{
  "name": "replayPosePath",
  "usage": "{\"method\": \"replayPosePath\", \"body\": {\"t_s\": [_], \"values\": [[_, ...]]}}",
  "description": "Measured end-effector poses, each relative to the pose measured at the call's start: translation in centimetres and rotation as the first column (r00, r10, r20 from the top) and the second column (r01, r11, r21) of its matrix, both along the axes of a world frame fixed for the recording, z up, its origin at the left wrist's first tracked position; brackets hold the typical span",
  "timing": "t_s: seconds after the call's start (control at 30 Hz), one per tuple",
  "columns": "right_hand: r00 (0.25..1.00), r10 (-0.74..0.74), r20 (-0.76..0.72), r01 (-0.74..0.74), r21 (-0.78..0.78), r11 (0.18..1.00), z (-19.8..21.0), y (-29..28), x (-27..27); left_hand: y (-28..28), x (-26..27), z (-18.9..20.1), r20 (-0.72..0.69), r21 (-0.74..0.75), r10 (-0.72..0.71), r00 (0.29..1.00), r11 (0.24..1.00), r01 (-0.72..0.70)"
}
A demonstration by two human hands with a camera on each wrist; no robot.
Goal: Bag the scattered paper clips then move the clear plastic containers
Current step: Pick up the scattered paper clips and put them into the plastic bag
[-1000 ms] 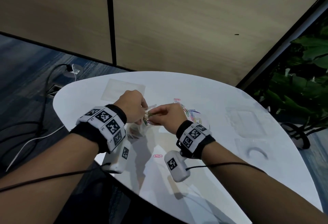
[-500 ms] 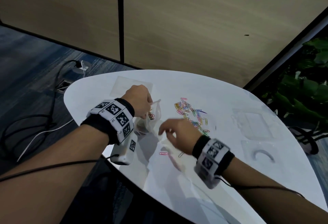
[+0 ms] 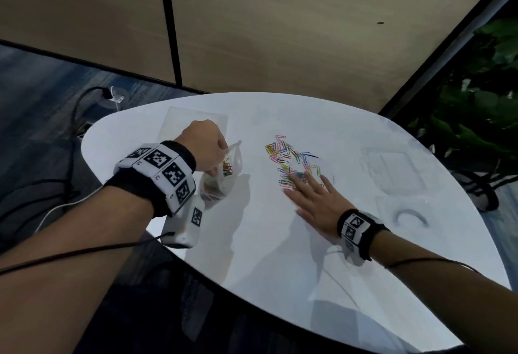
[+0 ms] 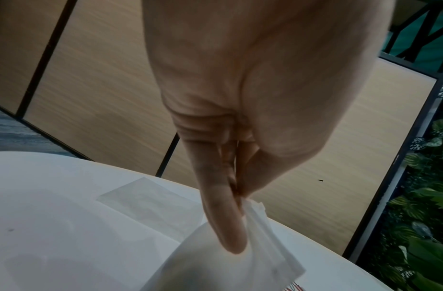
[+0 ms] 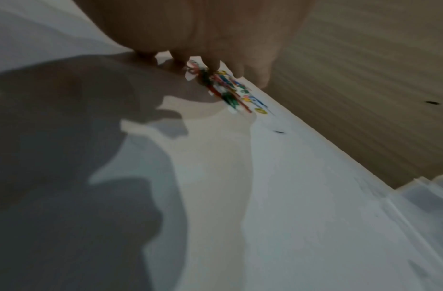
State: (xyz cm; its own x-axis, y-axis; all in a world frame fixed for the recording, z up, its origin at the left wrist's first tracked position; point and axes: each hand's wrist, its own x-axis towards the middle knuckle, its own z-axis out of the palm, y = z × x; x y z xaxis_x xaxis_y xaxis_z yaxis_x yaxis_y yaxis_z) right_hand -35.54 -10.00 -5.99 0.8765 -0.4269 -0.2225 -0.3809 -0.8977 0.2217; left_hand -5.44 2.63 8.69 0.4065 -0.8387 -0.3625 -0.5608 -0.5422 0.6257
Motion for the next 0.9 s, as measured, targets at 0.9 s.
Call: {"method": "replayPosePath", "body": {"t_s": [0.9], "values": [[0.204,-0.973,-0.11,-0.254,0.954,-0.161,12.3,0.8,9.3,-1.9,-3.3,-0.3,-0.084,-0.036,-0.053,0.995,0.998,0.05]]}}
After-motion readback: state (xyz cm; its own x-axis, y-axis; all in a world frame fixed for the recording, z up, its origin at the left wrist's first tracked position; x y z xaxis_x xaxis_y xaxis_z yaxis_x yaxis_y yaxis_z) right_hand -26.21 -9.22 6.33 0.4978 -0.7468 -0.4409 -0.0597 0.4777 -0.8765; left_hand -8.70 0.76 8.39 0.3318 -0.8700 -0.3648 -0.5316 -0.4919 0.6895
